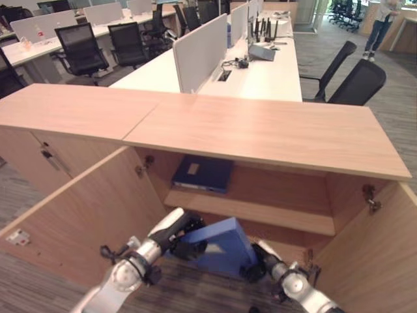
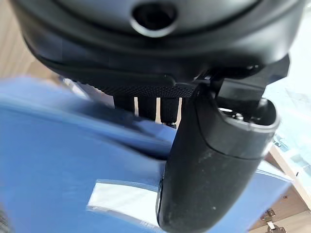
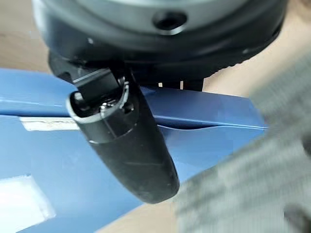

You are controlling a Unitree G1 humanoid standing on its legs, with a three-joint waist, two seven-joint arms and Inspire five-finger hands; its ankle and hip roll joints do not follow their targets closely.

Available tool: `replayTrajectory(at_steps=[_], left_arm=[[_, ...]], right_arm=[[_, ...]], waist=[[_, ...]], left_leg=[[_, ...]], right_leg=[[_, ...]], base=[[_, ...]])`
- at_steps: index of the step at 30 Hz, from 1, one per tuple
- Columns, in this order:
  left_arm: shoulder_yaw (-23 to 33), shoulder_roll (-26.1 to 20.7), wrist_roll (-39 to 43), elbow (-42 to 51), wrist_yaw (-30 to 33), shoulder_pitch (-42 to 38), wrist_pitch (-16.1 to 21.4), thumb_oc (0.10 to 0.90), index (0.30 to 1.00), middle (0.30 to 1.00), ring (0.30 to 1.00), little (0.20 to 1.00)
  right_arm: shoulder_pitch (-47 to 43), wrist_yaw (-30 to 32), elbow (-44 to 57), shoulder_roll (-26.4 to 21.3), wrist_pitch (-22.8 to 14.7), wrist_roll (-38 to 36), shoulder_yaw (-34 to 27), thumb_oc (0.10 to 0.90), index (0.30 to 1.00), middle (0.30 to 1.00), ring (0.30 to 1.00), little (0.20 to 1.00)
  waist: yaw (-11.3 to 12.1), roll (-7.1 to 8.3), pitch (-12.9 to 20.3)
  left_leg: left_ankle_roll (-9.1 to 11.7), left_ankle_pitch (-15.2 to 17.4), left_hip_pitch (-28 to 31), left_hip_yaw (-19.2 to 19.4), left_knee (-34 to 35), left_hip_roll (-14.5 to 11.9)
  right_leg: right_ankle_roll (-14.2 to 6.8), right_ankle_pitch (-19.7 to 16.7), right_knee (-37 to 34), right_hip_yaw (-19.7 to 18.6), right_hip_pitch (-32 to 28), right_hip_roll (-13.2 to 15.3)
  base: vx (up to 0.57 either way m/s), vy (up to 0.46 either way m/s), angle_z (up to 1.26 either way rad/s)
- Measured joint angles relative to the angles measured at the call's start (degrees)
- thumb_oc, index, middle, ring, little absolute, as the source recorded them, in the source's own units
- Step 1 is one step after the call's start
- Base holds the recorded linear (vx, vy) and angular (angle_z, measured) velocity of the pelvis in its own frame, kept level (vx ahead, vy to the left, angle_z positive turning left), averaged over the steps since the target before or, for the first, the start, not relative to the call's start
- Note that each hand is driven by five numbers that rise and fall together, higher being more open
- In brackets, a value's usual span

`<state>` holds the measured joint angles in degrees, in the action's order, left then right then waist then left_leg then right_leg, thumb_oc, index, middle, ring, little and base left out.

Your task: Put the empty folder in the office cabinet

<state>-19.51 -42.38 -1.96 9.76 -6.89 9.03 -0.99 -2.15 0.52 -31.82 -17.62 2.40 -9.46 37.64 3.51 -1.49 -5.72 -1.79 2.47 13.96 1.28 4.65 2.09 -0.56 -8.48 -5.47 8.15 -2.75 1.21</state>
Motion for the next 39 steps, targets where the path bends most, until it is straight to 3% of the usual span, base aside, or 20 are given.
replayTrajectory(at_steps=[11, 12, 13, 14, 19, 22, 24, 25, 28, 31, 33, 34, 35, 36, 37, 38, 39], left_arm=[[-0.4, -1.6, 1.9, -0.1, -0.2, -0.2, -1.5, 0.400, 0.300, 0.300, 0.300, 0.300], [-0.4, -1.7, 2.1, -0.2, -0.3, -0.2, -1.5, 0.416, 0.324, 0.324, 0.324, 0.324], [-0.4, -1.8, 2.6, -0.2, -0.3, -0.1, -1.5, 0.588, 0.582, 0.582, 0.582, 0.582], [-0.4, -2.1, 3.4, -0.3, -0.3, 0.1, -1.6, 0.800, 0.900, 0.900, 0.900, 0.900], [2.7, 3.3, 4.0, -4.6, -0.1, 4.1, -1.1, 0.800, 0.900, 0.900, 0.900, 0.900], [7.0, 10.0, 4.9, -6.3, 1.4, 7.4, -1.0, 0.800, 0.900, 0.900, 0.900, 0.900], [15.4, 20.8, 6.1, -12.6, 6.9, 6.4, 1.2, 0.800, 0.900, 0.900, 0.900, 0.900], [18.8, 22.9, 6.0, -15.0, 13.4, 4.9, 0.8, 0.800, 0.900, 0.900, 0.900, 0.900], [23.6, 23.1, 5.6, -17.2, 19.1, 3.8, 0.9, 0.800, 0.900, 0.900, 0.900, 0.900], [25.4, 23.6, 5.6, -19.0, 23.4, 4.4, 0.9, 0.800, 0.900, 0.900, 0.900, 0.900], [25.4, 24.0, 5.7, -19.3, 23.9, 4.8, 0.9, 0.800, 0.900, 0.900, 0.900, 0.900], [25.4, 24.9, 5.8, -19.8, 23.9, 5.3, 0.9, 0.800, 0.900, 0.900, 0.900, 0.900], [25.4, 26.6, 6.0, -20.7, 24.0, 5.3, 0.6, 0.800, 0.900, 0.900, 0.900, 0.900], [24.5, 27.6, 6.1, -20.9, 23.9, 6.6, 0.4, 0.800, 0.900, 0.900, 0.900, 0.900], [24.1, 27.4, 6.1, -20.9, 23.8, 7.3, 0.4, 0.800, 0.900, 0.900, 0.900, 0.900], [24.1, 27.2, 6.1, -20.9, 23.8, 7.7, 0.4, 0.800, 0.900, 0.900, 0.900, 0.900], [23.7, 27.5, 6.2, -23.0, 23.8, 6.1, 0.0, 0.800, 0.900, 0.900, 0.900, 0.900]], right_arm=[[0.6, -0.8, -2.4, 0.8, -1.0, -7.0, 1.7, 0.400, 0.300, 0.300, 0.300, 0.300], [0.6, -0.8, -2.4, 0.8, -1.0, -7.0, 1.7, 0.400, 0.300, 0.300, 0.300, 0.300], [0.7, -0.8, -2.4, 0.8, -1.1, -7.0, 1.6, 0.400, 0.300, 0.300, 0.300, 0.300], [0.8, -0.9, -2.4, 0.8, -1.1, -7.0, 1.4, 0.400, 0.300, 0.300, 0.300, 0.300], [6.5, -4.0, -2.3, 0.2, -2.0, -7.0, -5.6, 0.400, 0.300, 0.300, 0.300, 0.300], [10.1, -4.2, -3.1, 0.9, -0.6, -7.1, -7.7, 0.400, 0.300, 0.300, 0.300, 0.300], [11.8, -3.1, -3.4, 3.4, -0.3, -7.6, -15.9, 0.400, 0.300, 0.300, 0.300, 0.300], [12.3, -1.7, -4.0, 3.3, -0.8, -7.7, -19.2, 0.400, 0.300, 0.300, 0.300, 0.300], [11.2, 0.3, -7.3, 2.7, -0.7, -7.9, -23.3, 0.400, 0.300, 0.300, 0.300, 0.300], [11.4, 2.0, -7.6, 1.4, -0.7, -11.4, -26.3, 0.400, 0.300, 0.300, 0.300, 0.300], [10.7, 2.5, -8.3, 1.2, -0.7, -13.6, -27.0, 0.400, 0.300, 0.300, 0.300, 0.300], [9.8, 2.6, -8.7, 1.0, -0.7, -16.4, -27.3, 0.400, 0.300, 0.300, 0.300, 0.300], [8.7, 2.8, -8.9, 0.4, -0.7, -18.2, -27.9, 0.400, 0.300, 0.300, 0.300, 0.300], [7.6, 3.0, -9.0, 1.6, -0.9, -20.8, -28.6, 0.400, 0.300, 0.300, 0.300, 0.300], [7.9, 3.0, -9.0, 2.0, -0.9, -21.9, -28.2, 0.400, 0.300, 0.300, 0.300, 0.300], [8.0, 3.0, -9.1, 2.4, -0.9, -22.7, -27.5, 0.400, 0.300, 0.300, 0.300, 0.300], [6.6, 3.1, -9.5, 2.9, -0.7, -23.3, -27.1, 0.400, 0.300, 0.300, 0.300, 0.300]], waist=[[1.6, 0.58, 0.1], [1.6, 0.64, 0.0], [1.6, 0.72, 0.1], [1.6, 0.89, 0.1], [1.3, 1.24, 0.1], [1.6, 1.78, 0.1], [1.0, 2.99, -0.8], [1.0, 3.77, -1.4], [1.2, 5.37, -3.8], [1.5, 5.25, -6.7], [1.3, 5.01, -7.5], [1.2, 4.52, -7.7], [1.7, 2.82, -8.8], [2.7, 1.04, -9.8], [3.0, 1.92, -9.3], [3.2, 3.40, -8.9], [3.5, 3.32, -9.9]], left_leg=[[0.2, 0.1, -0.1, -0.4, 0.0, -0.1], [0.2, 0.1, -0.1, -0.4, 0.0, -0.1], [0.2, 0.1, -0.2, -0.4, 0.0, -0.1], [0.2, 0.0, -0.2, -0.4, 0.0, -0.1], [0.3, 0.0, -1.0, -1.5, 0.0, -0.1], [0.3, 0.0, -1.1, -1.9, 0.0, -0.4], [2.1, 1.2, -4.8, -2.9, -5.5, 0.2], [2.8, 2.9, -6.6, -3.4, -7.9, -0.4], [3.6, 3.7, -10.8, -3.1, -15.0, -0.6], [4.4, 4.7, -16.3, -1.4, -23.7, -0.6], [3.6, 5.2, -16.9, -1.2, -20.8, -0.5], [3.1, 5.0, -16.5, -3.1, -13.9, 0.1], [1.8, 1.9, -15.8, -2.2, -10.2, -1.2], [1.7, 0.0, -15.5, 0.5, -11.3, -2.8], [1.7, 0.1, -15.4, 0.5, -11.4, -2.1], [2.0, 0.0, -15.4, 0.4, -12.5, -1.1], [3.4, 1.7, -19.2, -2.1, -18.6, -1.0]], right_leg=[[0.0, 0.0, 0.0, 0.2, -0.2, 0.0], [0.0, 0.0, 0.0, 0.2, -0.2, 0.0], [0.0, 0.0, 0.0, 0.2, -0.2, 0.0], [0.0, 0.0, 0.0, 0.2, -0.2, 0.0], [0.0, 0.3, 0.0, 1.0, 0.2, 0.1], [0.2, 0.8, 0.0, 1.8, 0.1, 0.0], [-0.3, 1.3, 0.1, 2.5, 0.3, 0.8], [0.3, 1.6, 0.4, 3.7, 0.8, 0.5], [0.5, 1.7, 0.4, 4.2, 1.4, 0.3], [1.6, 1.6, 0.0, 4.8, 1.7, 1.0], [2.4, 1.2, 1.2, 4.7, 3.8, 1.6], [2.2, 1.3, 1.7, 3.8, 6.3, 1.8], [2.1, 3.0, 4.3, 3.7, 7.4, 0.5], [2.0, 14.9, 25.7, 5.2, 11.0, 1.1], [1.6, 18.3, 29.7, 5.4, 10.1, 2.1], [1.8, 20.1, 29.3, 5.2, 8.8, 3.4], [3.8, 19.3, 21.7, 4.0, 4.4, 1.6]], base=[[0.01, -0.006, 0.01], [0.00, 0.000, 0.00], [0.02, -0.044, 0.01], [0.03, -0.057, 0.01], [0.04, -0.059, 0.11], [-0.03, -0.131, 0.14], [-0.08, -0.139, 0.39], [-0.04, -0.100, 0.37], [0.01, -0.032, 0.19], [0.05, 0.040, 0.13], [0.10, 0.081, -0.09], [0.08, 0.090, -0.31], [0.12, 0.119, -0.55], [0.12, 0.118, -0.42], [0.13, 0.129, -0.20], [0.10, 0.114, 0.27], [0.07, 0.086, 0.12]])
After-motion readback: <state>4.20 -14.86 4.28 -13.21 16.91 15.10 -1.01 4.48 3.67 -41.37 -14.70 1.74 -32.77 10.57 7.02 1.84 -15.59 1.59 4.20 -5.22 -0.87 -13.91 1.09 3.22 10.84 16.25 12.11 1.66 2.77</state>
